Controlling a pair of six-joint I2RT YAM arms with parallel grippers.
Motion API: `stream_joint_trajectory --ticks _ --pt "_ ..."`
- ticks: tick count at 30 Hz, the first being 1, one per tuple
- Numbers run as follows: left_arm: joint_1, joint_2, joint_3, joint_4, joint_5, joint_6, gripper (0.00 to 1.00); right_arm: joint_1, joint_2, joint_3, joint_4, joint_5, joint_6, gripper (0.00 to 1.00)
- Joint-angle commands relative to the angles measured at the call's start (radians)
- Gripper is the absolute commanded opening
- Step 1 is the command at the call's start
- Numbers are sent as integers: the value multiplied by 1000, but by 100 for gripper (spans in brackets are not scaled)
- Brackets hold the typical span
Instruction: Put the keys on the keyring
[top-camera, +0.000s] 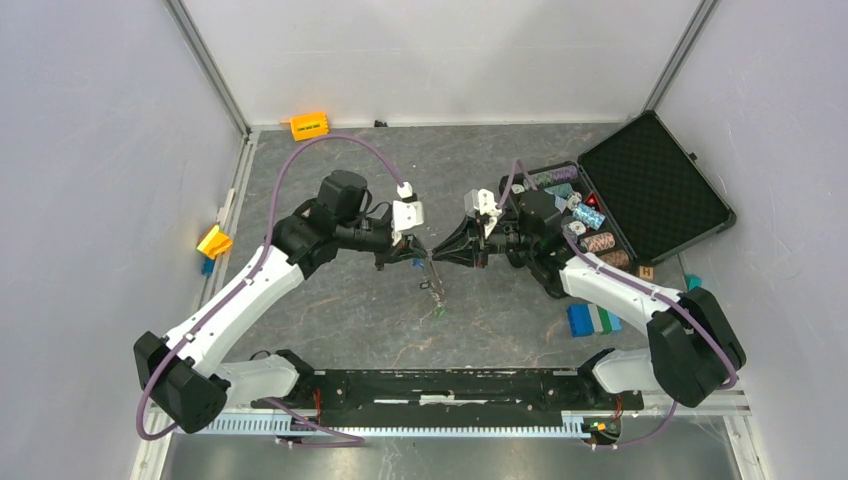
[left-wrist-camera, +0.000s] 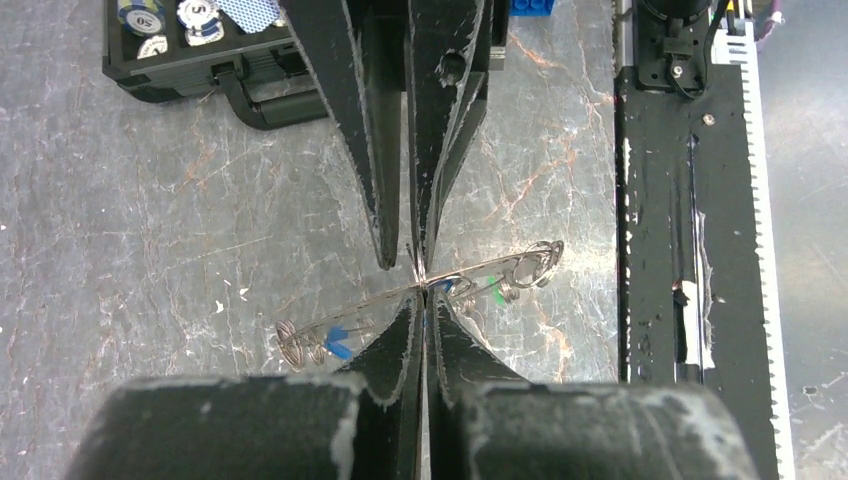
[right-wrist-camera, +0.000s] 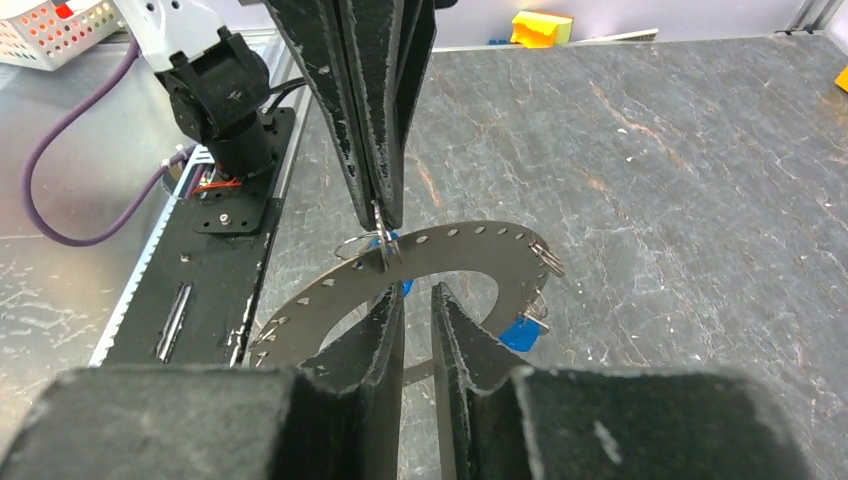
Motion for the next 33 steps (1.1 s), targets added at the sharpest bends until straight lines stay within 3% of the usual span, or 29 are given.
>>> stream_joint_trajectory --ticks 1,6,10,22,33 --pt "-38 18 82 -82 -56 77 2 10 -26 49 -49 9 -70 23" --pt "-55 60 162 -231 -128 133 2 9 -46 78 -155 -24 -183 34" --pt "-70 87 210 -308 -175 150 2 14 -56 99 -237 -49 -259 37" --pt "-131 112 229 -317 -214 151 2 39 -19 73 -56 -88 -78 39" --pt "-137 117 230 -316 -208 150 2 55 9 63 -24 -79 -51 35"
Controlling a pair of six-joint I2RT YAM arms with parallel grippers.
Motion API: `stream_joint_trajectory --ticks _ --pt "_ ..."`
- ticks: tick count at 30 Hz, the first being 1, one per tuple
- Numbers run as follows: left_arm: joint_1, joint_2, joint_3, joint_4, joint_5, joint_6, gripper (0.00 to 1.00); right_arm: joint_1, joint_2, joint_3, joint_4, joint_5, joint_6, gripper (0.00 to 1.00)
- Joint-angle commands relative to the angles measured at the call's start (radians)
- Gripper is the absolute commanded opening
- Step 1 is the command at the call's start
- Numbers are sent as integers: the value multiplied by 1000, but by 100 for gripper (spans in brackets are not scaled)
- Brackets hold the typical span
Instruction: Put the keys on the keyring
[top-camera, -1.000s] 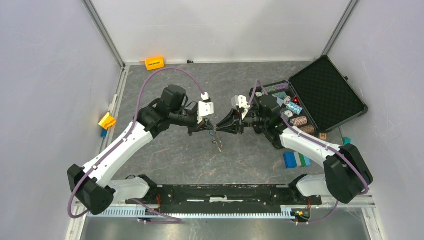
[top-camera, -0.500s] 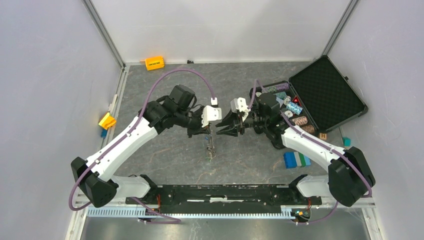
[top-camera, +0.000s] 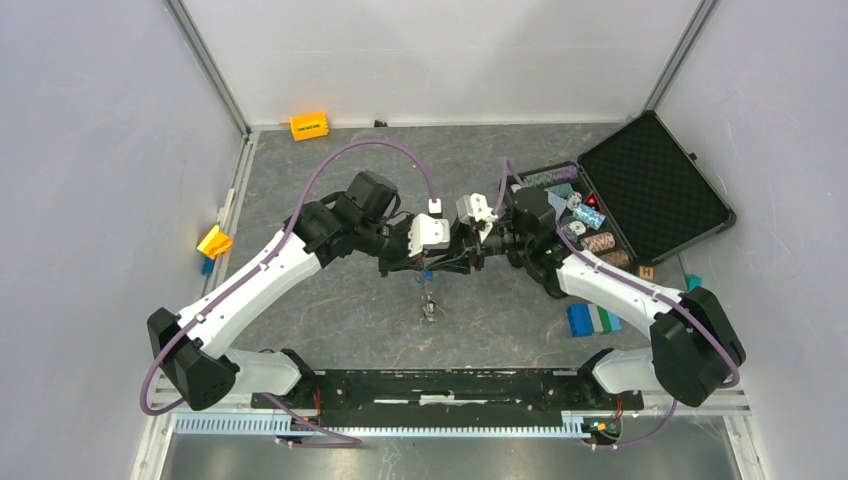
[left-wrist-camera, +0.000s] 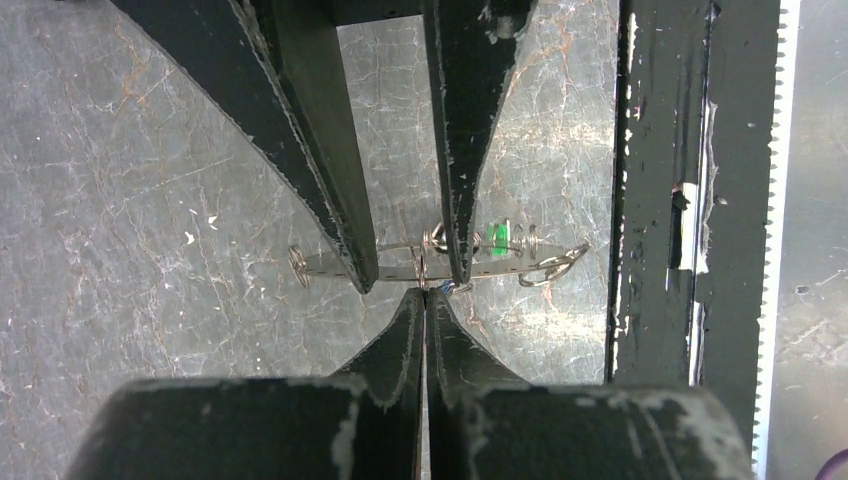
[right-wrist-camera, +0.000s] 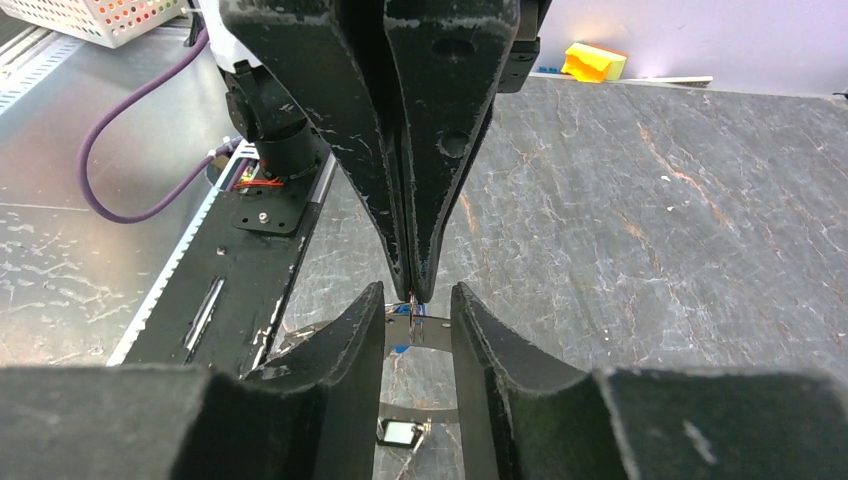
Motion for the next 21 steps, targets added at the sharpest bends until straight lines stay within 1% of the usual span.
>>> stream_joint_trajectory --ticks 1,5,13,14,18,21 --pt "-5 -4 47 5 6 28 2 5 9 6 43 -7 18 35" --pt "-6 -12 38 21 11 18 2 7 18 6 43 -3 21 30" --pt "-6 -28 21 40 17 11 2 7 23 -10 71 -4 37 29" --pt "-6 -29 19 41 18 11 2 6 3 -10 71 -3 38 27" --pt "-6 -29 15 45 20 7 2 8 26 -7 76 -3 44 22" --pt "-5 -32 11 54 24 4 2 10 28 -9 75 -1 43 21"
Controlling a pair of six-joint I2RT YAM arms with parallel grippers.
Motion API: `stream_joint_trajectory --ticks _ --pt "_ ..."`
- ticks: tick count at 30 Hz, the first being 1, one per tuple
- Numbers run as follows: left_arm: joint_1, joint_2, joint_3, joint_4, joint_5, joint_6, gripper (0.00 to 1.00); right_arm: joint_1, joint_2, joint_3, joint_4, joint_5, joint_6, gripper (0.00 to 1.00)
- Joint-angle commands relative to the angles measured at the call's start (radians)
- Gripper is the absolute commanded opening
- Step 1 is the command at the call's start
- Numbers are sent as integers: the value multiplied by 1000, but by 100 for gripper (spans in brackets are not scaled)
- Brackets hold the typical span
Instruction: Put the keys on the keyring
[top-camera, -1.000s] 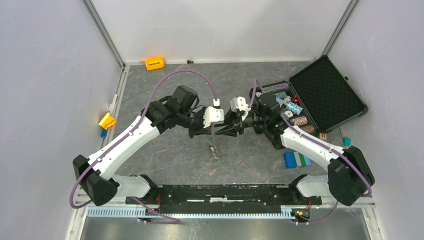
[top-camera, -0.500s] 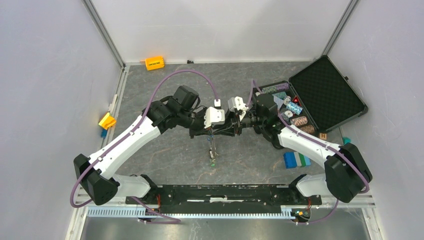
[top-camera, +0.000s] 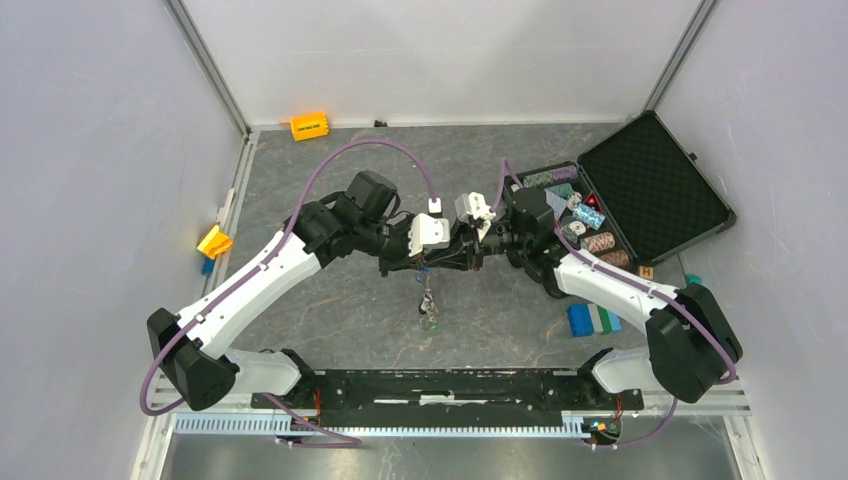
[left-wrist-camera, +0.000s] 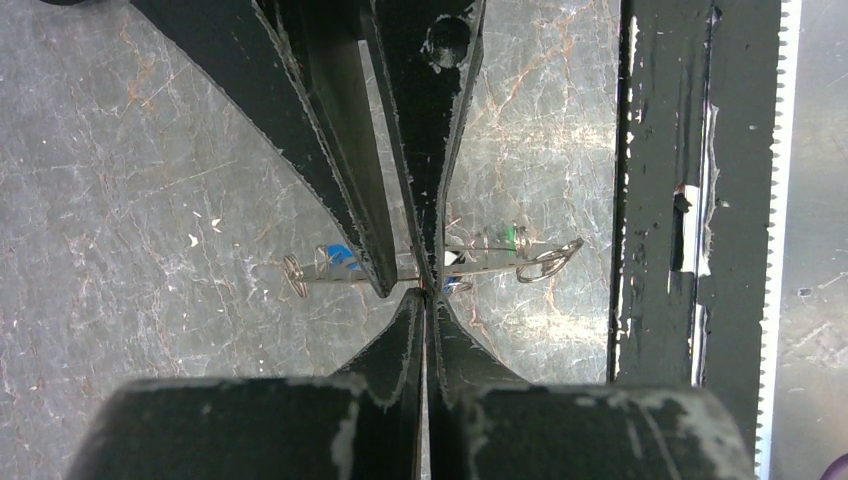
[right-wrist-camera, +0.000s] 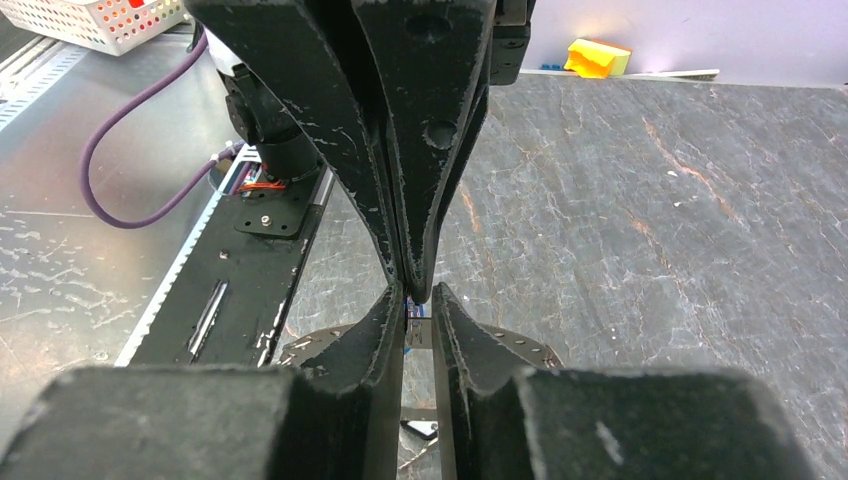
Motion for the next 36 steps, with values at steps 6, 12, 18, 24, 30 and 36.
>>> stream_joint_trajectory --ticks 6,12,18,24,30,36 --pt "-5 -35 10 51 27 1 2 8 3 -15 42 2 2 21" --pt "-5 -35 9 51 29 1 2 8 5 -10 40 3 4 13" --pt "-5 -28 6 51 34 0 2 9 1 -9 50 13 18 0" --pt "-5 -32 1 68 26 -13 2 8 -5 -13 70 19 25 0" --pt "14 -75 -14 72 1 -5 42 4 -14 5 68 -2 25 0" --pt "81 -128 -48 86 46 -13 63 -12 -46 -10 97 -15 71 0"
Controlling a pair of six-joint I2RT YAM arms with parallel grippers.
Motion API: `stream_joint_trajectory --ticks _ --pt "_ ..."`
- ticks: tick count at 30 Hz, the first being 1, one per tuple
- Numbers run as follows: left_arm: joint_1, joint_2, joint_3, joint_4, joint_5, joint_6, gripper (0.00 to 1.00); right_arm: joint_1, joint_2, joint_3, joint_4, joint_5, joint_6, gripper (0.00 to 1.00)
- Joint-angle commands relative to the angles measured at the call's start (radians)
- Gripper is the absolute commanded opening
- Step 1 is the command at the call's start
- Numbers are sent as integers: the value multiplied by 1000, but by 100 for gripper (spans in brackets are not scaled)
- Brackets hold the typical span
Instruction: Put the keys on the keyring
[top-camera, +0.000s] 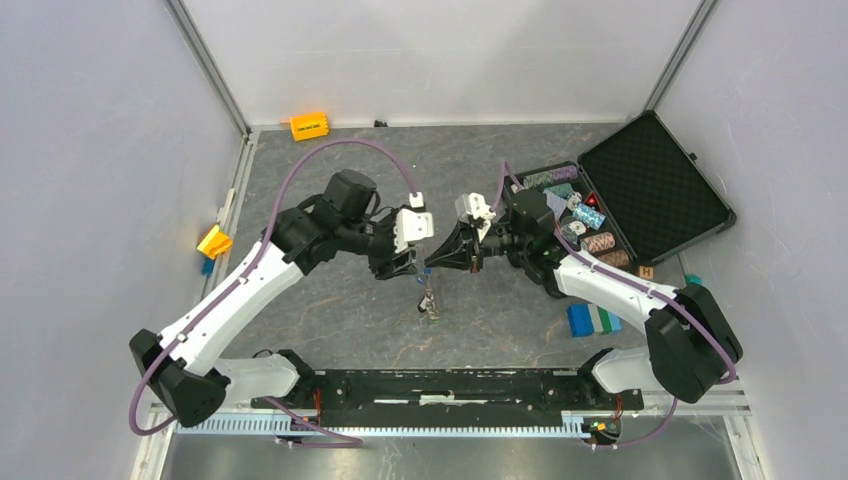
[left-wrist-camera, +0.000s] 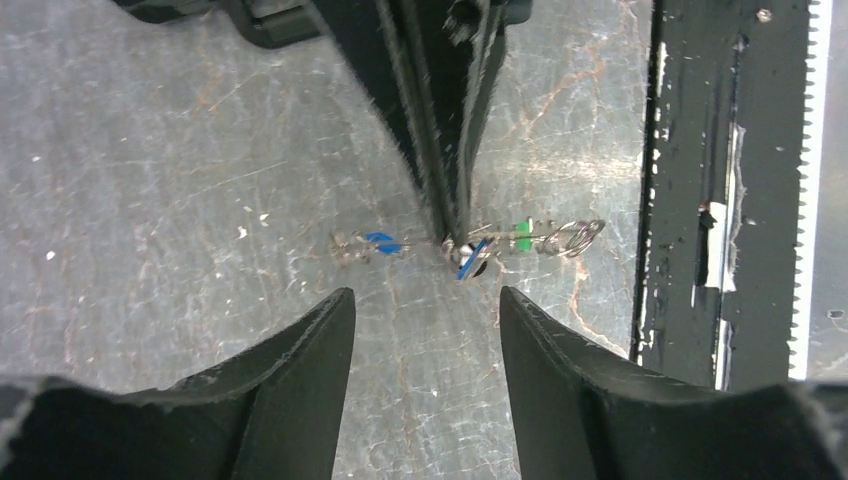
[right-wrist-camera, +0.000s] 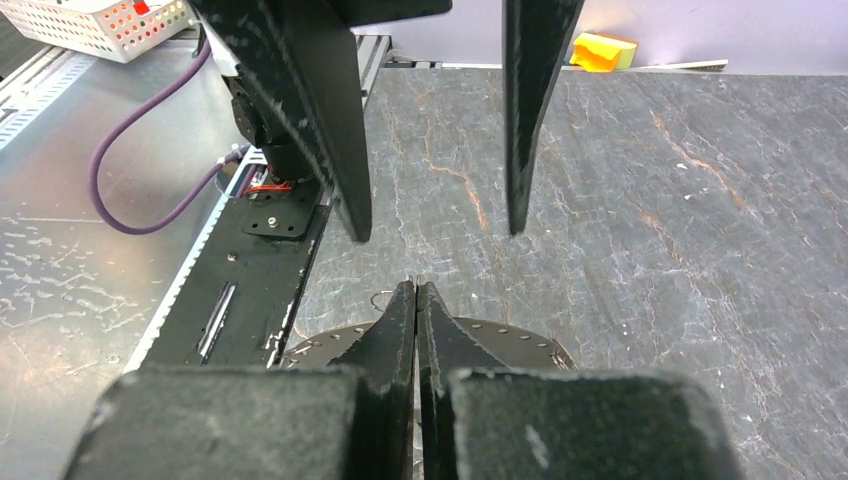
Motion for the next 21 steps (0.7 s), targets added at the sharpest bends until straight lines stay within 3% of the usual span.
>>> stream_joint_trajectory --ticks 1,5,12,21 --pt "58 -62 -26 55 55 -8 64 -17 -54 1 91 -25 59 0" --pt "96 -76 -81 97 148 9 65 -31 -62 -8 172 -40 139 0" --pt "105 -117 -252 346 315 10 63 -42 -41 -16 327 -55 284 0" --pt "104 -80 -228 360 392 -31 53 -50 -26 -19 373 -59 325 0"
